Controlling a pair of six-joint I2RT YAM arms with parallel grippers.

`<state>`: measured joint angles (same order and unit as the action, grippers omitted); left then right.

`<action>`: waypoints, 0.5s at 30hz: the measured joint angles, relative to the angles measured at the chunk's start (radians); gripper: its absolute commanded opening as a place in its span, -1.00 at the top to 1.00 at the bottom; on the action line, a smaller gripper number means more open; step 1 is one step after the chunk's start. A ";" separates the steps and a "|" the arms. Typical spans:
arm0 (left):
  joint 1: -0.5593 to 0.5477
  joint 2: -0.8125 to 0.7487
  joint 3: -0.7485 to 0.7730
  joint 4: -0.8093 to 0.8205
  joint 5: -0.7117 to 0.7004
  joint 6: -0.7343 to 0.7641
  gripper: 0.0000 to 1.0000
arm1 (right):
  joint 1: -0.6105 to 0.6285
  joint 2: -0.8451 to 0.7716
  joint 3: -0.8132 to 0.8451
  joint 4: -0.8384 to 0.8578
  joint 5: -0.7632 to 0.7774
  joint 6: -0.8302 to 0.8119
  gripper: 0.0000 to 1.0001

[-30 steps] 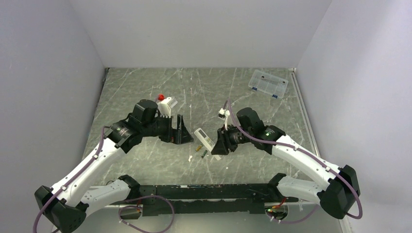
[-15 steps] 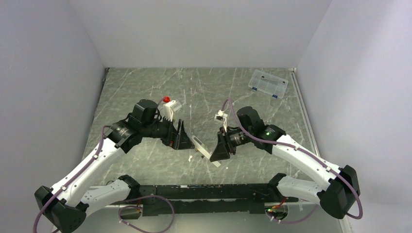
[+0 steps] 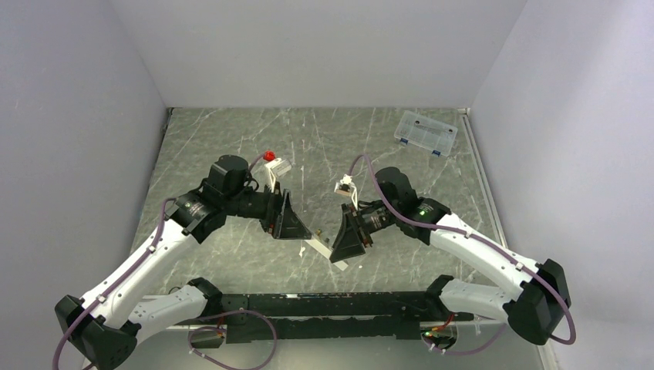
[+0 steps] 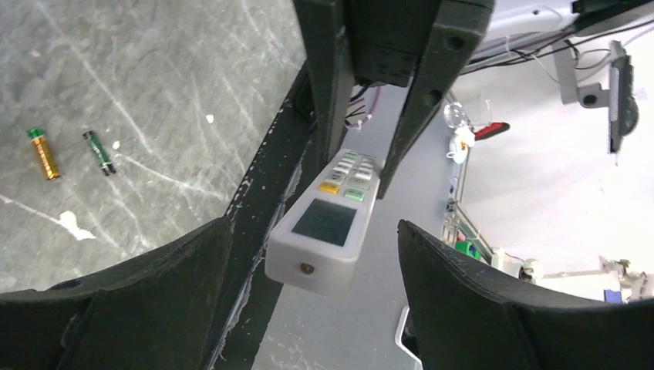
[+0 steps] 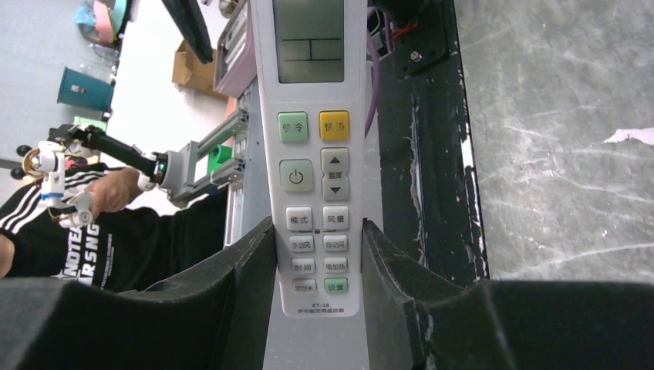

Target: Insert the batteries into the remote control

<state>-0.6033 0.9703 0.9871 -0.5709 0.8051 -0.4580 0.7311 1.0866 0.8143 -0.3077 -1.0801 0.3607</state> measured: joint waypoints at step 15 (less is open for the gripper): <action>0.000 0.000 -0.002 0.087 0.153 -0.042 -0.31 | 0.005 0.014 0.015 0.037 -0.060 0.010 1.00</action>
<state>-0.6033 0.9703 0.9855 -0.4839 0.9581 -0.4999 0.7364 1.1004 0.8295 -0.2710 -1.1400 0.3710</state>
